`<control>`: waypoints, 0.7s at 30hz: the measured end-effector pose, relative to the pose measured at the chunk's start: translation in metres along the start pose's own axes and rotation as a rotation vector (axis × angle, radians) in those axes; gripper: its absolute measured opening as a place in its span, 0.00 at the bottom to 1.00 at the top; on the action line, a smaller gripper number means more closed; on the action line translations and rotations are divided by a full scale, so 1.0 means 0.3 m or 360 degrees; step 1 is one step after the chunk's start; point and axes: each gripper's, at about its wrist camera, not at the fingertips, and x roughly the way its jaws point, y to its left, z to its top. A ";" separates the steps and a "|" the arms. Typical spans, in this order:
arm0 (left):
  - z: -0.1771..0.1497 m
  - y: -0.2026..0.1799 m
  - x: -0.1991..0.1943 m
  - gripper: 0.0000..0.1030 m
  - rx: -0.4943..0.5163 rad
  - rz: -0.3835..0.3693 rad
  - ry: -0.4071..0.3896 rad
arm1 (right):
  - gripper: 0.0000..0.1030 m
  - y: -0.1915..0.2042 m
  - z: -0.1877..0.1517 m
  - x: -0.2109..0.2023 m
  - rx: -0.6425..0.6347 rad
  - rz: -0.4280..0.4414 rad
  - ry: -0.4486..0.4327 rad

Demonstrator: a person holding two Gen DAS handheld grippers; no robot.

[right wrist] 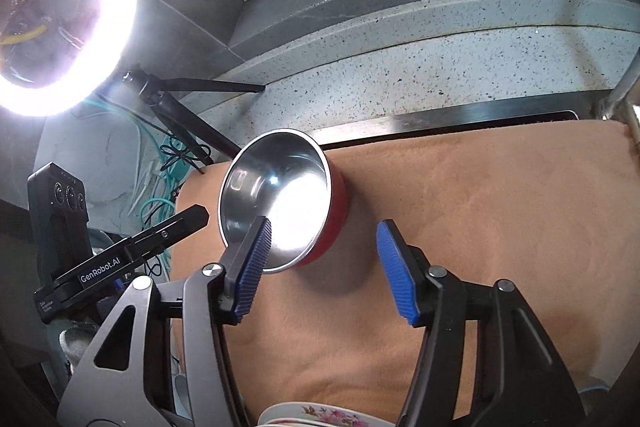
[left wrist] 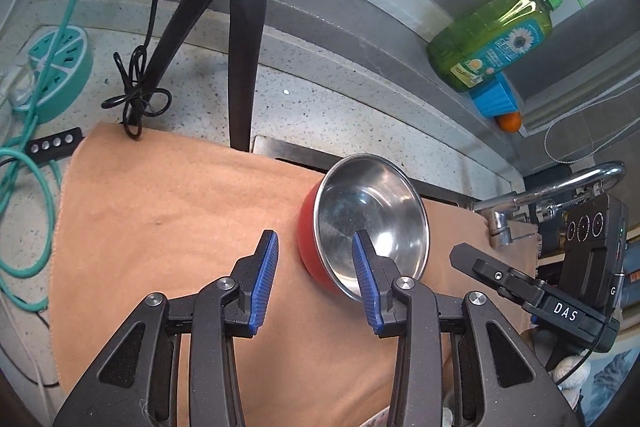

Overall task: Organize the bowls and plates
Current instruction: 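Move both grippers to the red steel bowl and grasp its rim, then lift the red bowl with both grippers and lower it into the large steel bowl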

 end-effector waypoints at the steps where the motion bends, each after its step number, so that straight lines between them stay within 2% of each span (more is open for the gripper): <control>1: 0.002 0.003 0.005 0.35 -0.0003 -0.0002 0.0003 | 0.51 0.000 0.004 0.011 0.0003 0.0004 0.0010; 6: 0.016 0.008 0.032 0.33 -0.0008 -0.0008 0.0025 | 0.46 0.003 0.023 0.058 0.0005 -0.0006 0.0032; 7: 0.018 0.009 0.036 0.33 -0.0007 -0.0010 0.0027 | 0.40 0.001 0.025 0.063 0.0008 -0.0010 0.0033; 8: 0.020 0.008 0.039 0.31 -0.0005 -0.0005 0.0025 | 0.34 0.001 0.027 0.068 0.0010 -0.0013 0.0037; 11: 0.023 0.007 0.051 0.24 0.0001 -0.0007 0.0035 | 0.30 -0.008 0.034 0.083 0.0030 -0.0025 0.0042; 16: 0.020 0.010 0.070 0.19 0.0013 0.0006 0.0056 | 0.23 -0.013 0.039 0.101 0.0034 -0.0026 0.0057; 21: 0.016 -0.008 0.085 0.11 0.0059 0.0016 0.0059 | 0.11 -0.014 0.037 0.118 0.0042 0.0001 0.0074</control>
